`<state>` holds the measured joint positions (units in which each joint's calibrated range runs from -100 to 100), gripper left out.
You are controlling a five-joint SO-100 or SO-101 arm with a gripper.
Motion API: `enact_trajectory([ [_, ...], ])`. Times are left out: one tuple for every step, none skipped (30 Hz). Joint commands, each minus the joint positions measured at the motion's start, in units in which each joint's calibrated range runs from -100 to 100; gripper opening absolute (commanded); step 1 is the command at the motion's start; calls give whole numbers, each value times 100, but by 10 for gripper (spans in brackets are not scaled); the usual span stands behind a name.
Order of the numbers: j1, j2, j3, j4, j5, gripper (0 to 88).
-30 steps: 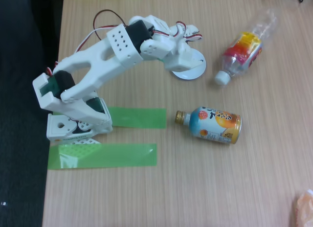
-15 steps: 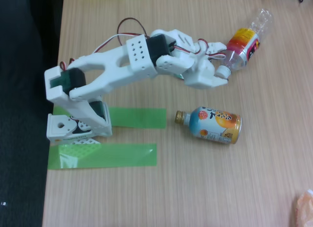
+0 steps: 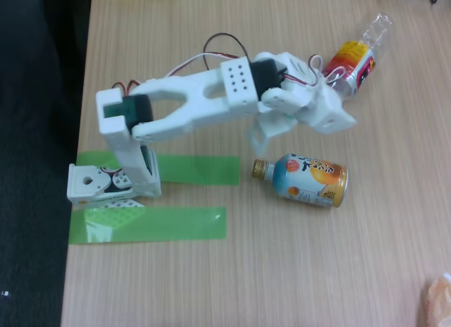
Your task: Pick up the plastic bottle and stand it up on the white place
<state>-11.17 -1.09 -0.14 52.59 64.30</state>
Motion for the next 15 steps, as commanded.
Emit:
enact_trajectory([
  [-39,382,-226,-778,311,314],
  [-46,433,-226,-821,311,314],
  [-68,466,-226,-839,311,314],
  [-120,483,-226,-839,295,314],
  [-172,492,-217,-830,274,314],
  [-224,492,-199,-830,274,314],
  [-283,500,-172,-830,269,314],
  [-342,500,-154,-821,269,314],
  [-394,500,-154,-796,269,314],
  [-446,500,-154,-796,269,314],
  [-490,500,-154,-796,269,314],
  [-535,500,-154,-796,269,314],
  [-572,500,-154,-796,269,314],
  [-609,500,-154,-796,269,314],
  [-653,500,-145,-796,269,314],
])
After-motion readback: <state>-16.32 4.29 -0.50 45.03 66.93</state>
